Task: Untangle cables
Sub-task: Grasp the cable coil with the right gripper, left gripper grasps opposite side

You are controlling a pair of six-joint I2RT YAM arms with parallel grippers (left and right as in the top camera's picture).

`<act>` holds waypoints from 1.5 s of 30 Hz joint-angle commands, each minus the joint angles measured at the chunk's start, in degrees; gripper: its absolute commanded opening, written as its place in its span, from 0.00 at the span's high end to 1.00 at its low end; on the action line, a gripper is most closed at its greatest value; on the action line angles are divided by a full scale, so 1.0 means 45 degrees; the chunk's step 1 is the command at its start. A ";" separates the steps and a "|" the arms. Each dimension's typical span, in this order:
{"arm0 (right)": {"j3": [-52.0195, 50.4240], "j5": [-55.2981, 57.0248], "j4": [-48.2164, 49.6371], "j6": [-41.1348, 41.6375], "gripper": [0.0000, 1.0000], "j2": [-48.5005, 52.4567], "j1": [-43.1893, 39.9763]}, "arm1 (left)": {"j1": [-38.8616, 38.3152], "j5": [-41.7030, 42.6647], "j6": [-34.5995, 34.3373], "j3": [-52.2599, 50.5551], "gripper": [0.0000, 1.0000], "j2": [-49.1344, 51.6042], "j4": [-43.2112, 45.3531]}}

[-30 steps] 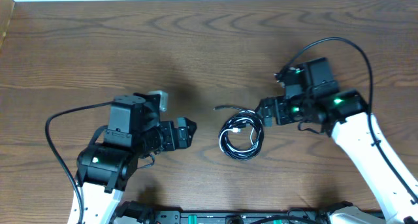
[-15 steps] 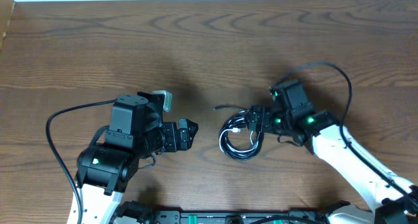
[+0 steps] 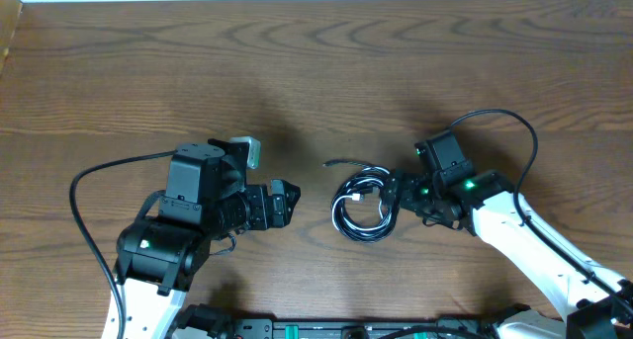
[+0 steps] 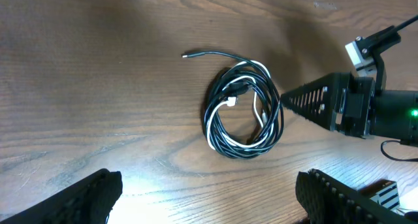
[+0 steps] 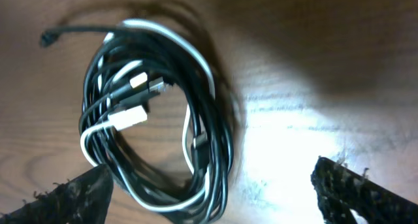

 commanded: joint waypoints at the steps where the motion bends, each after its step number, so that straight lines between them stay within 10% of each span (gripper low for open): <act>1: 0.0010 -0.1175 -0.0287 -0.1253 0.06 -0.0034 0.0306 | -0.0044 -0.0024 0.0219 0.0262 0.09 -0.0044 -0.0029; 12: -0.0559 -0.0034 -0.0491 0.1355 0.01 -0.0010 0.2399 | -0.0044 -0.0019 0.0214 0.0253 0.09 0.0282 -0.0078; 33: -0.0821 0.1889 0.1569 0.2157 0.32 0.1904 0.3351 | -0.0044 -0.0024 0.0219 0.0253 0.09 0.0772 0.0019; 36: -0.0821 0.1885 0.1778 0.2341 0.49 0.2589 0.3347 | -0.0044 -0.0024 0.0219 0.0253 0.09 0.0772 0.0019; 39: -0.0821 0.1885 0.1967 0.2351 0.96 0.2875 0.3332 | -0.0044 -0.0024 0.0219 0.0253 0.10 0.0772 0.0019; 45: -0.0685 0.1885 0.2356 0.2336 0.99 0.2856 0.3327 | -0.0044 -0.0029 0.0219 0.0253 0.10 0.0772 0.0024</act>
